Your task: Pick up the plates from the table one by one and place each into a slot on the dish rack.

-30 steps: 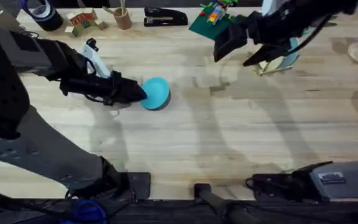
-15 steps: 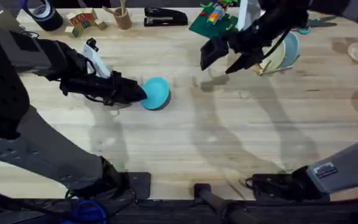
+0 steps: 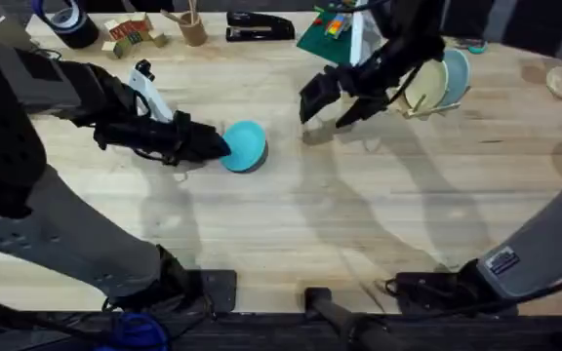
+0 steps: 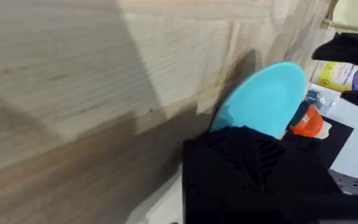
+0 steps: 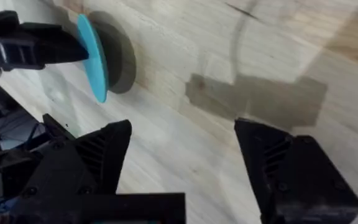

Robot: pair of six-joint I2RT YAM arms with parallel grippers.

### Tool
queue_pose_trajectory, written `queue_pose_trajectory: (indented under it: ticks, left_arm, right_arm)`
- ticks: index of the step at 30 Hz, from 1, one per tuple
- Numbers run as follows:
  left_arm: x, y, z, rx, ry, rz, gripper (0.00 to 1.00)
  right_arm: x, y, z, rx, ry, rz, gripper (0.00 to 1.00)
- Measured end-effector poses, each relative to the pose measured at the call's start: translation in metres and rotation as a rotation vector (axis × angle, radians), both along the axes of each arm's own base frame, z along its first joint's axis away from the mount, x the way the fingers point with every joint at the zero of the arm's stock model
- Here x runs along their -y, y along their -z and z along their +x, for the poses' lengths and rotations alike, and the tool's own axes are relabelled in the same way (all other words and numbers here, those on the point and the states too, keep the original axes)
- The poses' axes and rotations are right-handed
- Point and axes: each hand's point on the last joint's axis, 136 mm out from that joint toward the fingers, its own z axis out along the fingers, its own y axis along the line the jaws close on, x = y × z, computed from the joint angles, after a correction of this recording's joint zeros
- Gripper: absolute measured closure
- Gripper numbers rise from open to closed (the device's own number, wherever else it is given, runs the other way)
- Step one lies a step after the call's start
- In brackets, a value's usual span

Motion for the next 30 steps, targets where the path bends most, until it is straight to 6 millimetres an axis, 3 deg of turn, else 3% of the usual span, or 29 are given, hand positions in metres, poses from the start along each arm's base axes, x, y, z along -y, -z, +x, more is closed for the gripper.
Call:
queue_pose_trajectory:
  ticks: [15, 26, 30]
  left_arm:
    - [0.0, 0.0, 0.0, 0.0, 0.0, 0.0, 0.961]
    - [0.0, 0.0, 0.0, 0.001, 0.0, 0.0, 0.96]
    - [0.0, 0.0, 0.0, 0.001, 0.0, 0.0, 0.96]
  right_arm:
    - [-0.03, 0.025, 0.006, -0.02, -0.031, 0.073, 0.009]
    - [-0.082, 0.02, 0.002, 0.047, -0.075, 0.124, 0.009]
    - [-0.087, 0.019, 0.0, 0.035, -0.065, 0.126, 0.009]
